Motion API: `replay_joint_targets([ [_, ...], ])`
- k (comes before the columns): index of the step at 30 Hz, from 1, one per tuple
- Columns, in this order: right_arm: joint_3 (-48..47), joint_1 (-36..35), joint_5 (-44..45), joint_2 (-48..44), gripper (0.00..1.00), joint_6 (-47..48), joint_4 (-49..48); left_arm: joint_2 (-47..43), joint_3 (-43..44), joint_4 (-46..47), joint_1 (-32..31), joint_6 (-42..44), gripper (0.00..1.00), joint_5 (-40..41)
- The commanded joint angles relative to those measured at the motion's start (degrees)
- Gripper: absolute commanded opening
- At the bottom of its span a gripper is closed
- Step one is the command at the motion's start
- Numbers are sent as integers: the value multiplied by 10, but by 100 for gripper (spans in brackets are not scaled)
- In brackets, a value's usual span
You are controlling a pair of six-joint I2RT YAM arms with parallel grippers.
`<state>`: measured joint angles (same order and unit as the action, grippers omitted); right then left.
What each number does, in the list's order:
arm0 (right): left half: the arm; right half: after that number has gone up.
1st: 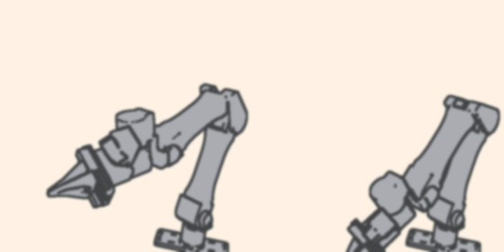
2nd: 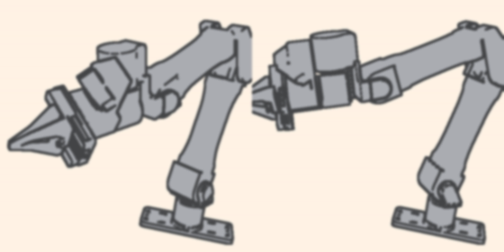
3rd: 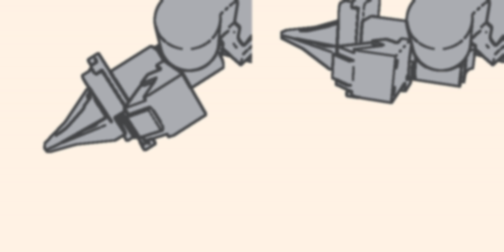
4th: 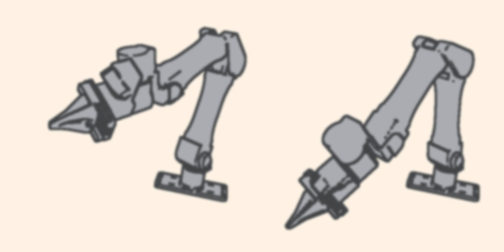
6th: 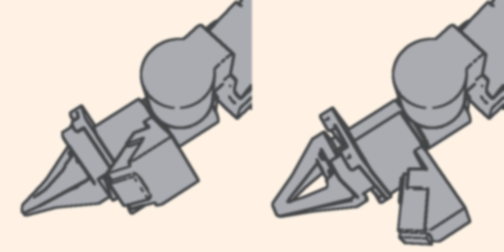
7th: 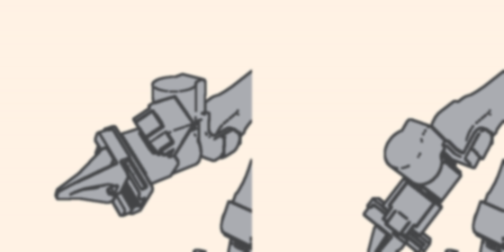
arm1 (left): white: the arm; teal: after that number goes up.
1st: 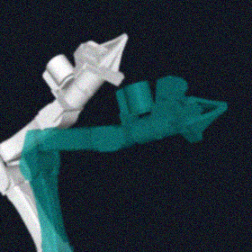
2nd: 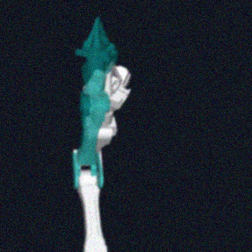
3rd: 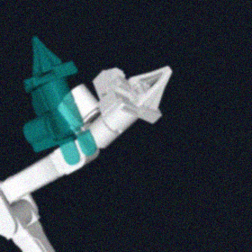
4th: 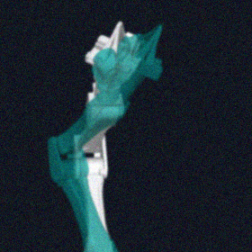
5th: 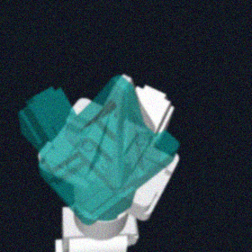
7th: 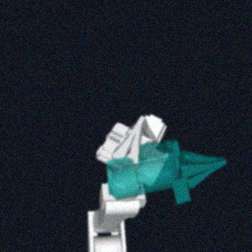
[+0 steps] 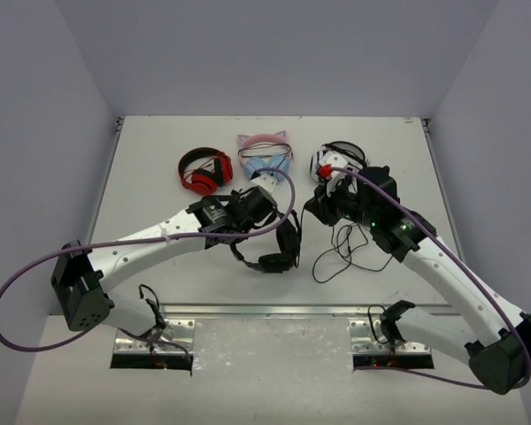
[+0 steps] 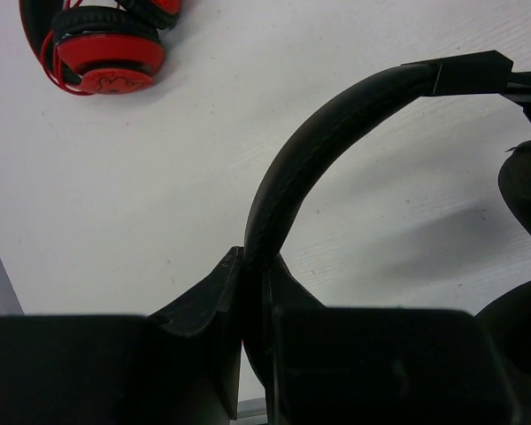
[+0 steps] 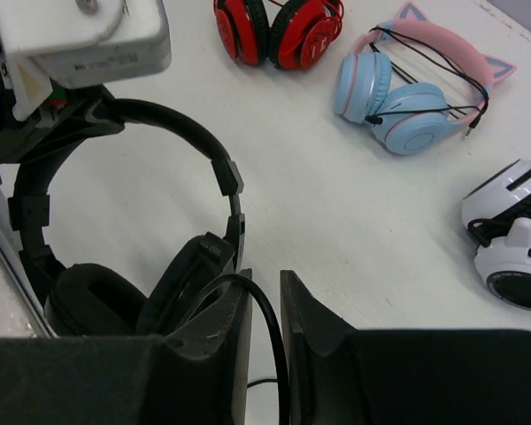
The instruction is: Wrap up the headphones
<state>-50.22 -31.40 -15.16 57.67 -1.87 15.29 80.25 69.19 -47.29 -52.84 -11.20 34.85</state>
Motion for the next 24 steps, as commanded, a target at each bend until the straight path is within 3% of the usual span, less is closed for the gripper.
replay_joint_targets([
  [1, -48, -14, 41, 18, 20, 33, -11, 0, 1, 39, -16, 13, 0, -27],
  [6, -100, -44, 62, 60, 26, 41, 0, 4, 1, 40, -38, 18, 0, -44],
  [13, -106, -47, 82, 97, 25, 26, -22, -42, -11, 69, -49, 38, 0, -99],
  [21, -72, -46, 137, 116, 15, 7, -66, -113, -41, 107, -49, 41, 0, -109],
  [22, -83, -44, 131, 123, 7, 6, -53, -128, -42, 118, -49, 41, 0, -107],
  [24, -88, -41, 114, 136, 4, 0, -47, -142, -48, 127, -49, 42, 0, -104],
])
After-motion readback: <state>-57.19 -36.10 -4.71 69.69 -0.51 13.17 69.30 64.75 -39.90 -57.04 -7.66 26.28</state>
